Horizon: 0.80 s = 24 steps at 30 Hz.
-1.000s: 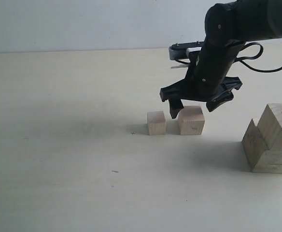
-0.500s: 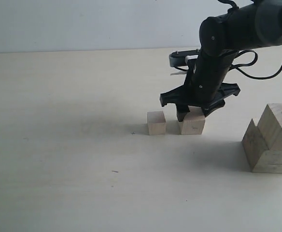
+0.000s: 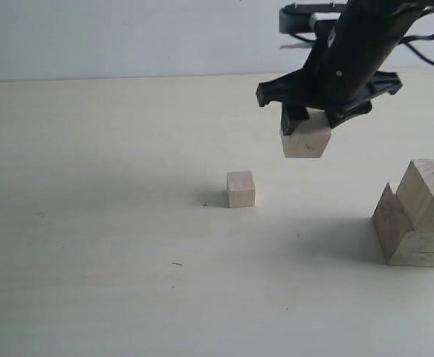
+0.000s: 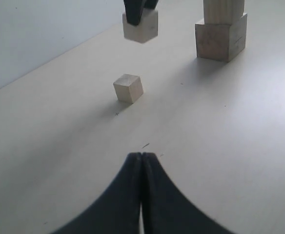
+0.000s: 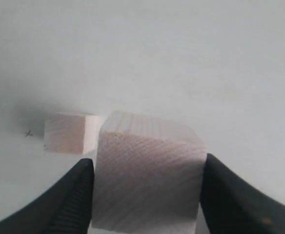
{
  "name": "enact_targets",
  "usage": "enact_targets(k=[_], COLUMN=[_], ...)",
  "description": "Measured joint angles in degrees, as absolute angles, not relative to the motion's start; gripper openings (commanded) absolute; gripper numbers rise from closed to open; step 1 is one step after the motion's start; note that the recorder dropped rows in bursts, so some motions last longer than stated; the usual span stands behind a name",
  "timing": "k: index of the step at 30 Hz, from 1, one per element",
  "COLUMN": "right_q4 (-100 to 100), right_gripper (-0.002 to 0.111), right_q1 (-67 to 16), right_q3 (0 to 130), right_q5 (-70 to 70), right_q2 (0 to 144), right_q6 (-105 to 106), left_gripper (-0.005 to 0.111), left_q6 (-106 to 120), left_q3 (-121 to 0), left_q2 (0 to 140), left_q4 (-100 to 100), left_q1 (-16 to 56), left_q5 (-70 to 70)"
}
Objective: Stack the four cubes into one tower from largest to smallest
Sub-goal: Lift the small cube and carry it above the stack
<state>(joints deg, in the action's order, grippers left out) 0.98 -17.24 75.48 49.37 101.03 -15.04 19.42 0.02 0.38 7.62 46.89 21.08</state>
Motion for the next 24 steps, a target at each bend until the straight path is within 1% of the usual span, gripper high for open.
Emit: enact_targets(k=[9,12,14,17,24], right_q4=[4.9,12.0,14.8,14.8,14.9], right_gripper=[0.0,0.0,0.0,0.0,0.0], right_q1=[-17.2,-17.2,-17.2,-16.2,-16.2], right_q3=[75.5,75.5,74.9,71.3,63.1], right_q5=[64.3,69.4,69.8,70.1,70.3], right_q2=[82.6,74.6,71.7,69.0,68.1], right_q6=[-15.0,-18.3,-20.5,-22.9,-23.4], left_gripper=[0.0,0.0,0.0,0.0,0.0], left_q6=[19.4,19.4,19.4,19.4,19.4], left_q3=[0.0,0.0,0.0,0.0,0.0], left_q2=[0.4,0.4,0.4,0.4,0.4], left_q4=[7.6,7.6,7.6,7.6,7.6], left_q1=[46.9,46.9,46.9,46.9,46.9], left_q5=[21.1,21.1,21.1,21.1,21.1])
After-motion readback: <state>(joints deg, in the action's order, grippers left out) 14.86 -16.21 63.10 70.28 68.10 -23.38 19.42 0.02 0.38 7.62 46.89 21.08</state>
